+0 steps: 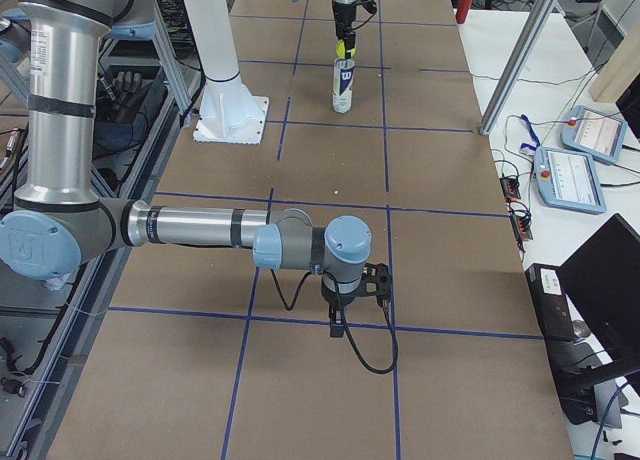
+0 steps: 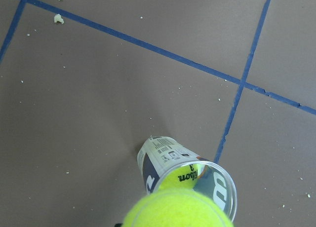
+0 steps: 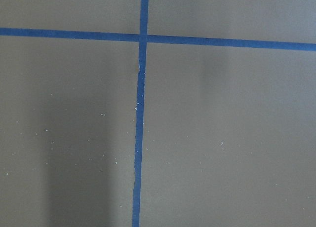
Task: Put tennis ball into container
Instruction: 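Open the left gripper to drop the ball into the cup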
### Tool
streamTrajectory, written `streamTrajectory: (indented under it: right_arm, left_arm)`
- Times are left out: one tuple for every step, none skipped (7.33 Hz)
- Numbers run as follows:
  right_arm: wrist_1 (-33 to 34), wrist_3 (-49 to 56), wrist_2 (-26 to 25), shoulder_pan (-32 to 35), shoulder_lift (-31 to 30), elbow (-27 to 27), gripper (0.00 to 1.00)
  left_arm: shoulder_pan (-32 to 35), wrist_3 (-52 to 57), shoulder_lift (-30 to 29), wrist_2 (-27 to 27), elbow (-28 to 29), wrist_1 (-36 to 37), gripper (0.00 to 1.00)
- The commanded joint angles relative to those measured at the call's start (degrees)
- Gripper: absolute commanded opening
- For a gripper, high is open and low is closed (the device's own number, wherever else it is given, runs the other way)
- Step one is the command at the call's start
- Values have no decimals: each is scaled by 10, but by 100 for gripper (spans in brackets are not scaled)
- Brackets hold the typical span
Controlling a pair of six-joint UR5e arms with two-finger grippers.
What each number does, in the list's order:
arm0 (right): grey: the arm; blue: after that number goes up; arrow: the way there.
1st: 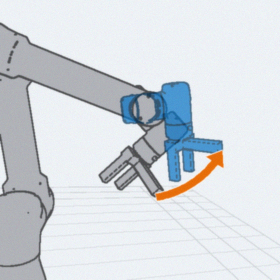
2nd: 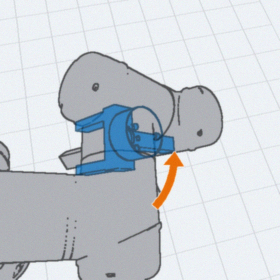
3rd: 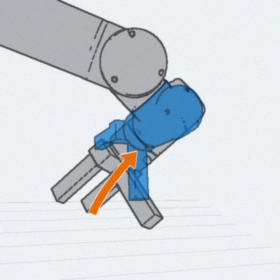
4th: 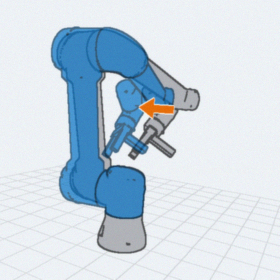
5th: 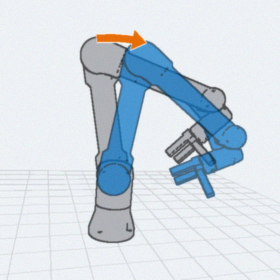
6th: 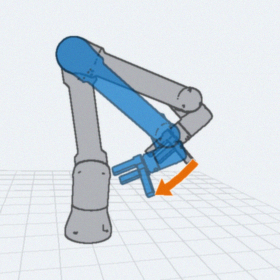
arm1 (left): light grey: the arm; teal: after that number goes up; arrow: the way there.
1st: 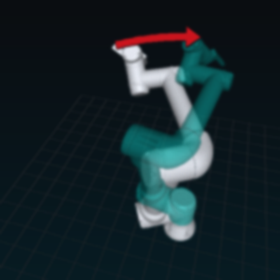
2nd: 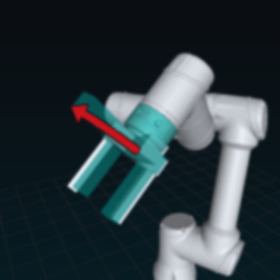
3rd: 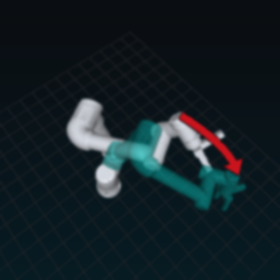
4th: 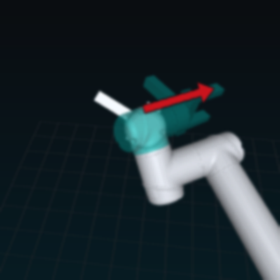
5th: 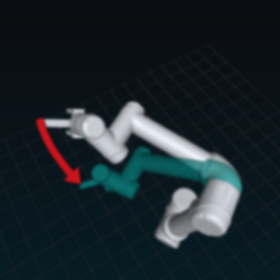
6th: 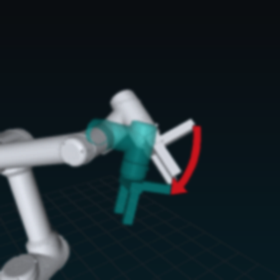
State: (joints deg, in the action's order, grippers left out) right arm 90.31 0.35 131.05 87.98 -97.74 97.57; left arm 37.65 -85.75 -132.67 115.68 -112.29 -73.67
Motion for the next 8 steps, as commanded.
streamTrajectory:
  right_arm:
    - [0, 0, 0, 0, -1, 0, 100]
    - [0, 0, 0, 0, 0, 0, 100]
    - [0, 0, 0, 0, -1, 0, 100]
    - [0, 0, 0, 0, -1, 0, 100]
    - [0, 0, 0, 0, 0, 0, 100]
    - [0, 0, 0, 0, 0, 1, 100]
    - [0, 0, 0, 0, 0, 0, 100]
    - [0, 0, 0, 0, -1, 0, 100]
  left_arm:
    - [1, 1, 0, 0, 3, -1, 14]
    - [1, 2, 1, 0, 2, -1, 27]
    - [1, 4, 3, 0, 2, -1, 58]
    - [1, 5, 4, -1, 2, -1, 88]
    - [1, 5, 4, -1, 1, -1, 100]
    - [1, 5, 4, -1, 1, -1, 100]
    - [1, 5, 4, -1, 1, -1, 100]
    - [1, 5, 4, -1, 1, -1, 100]
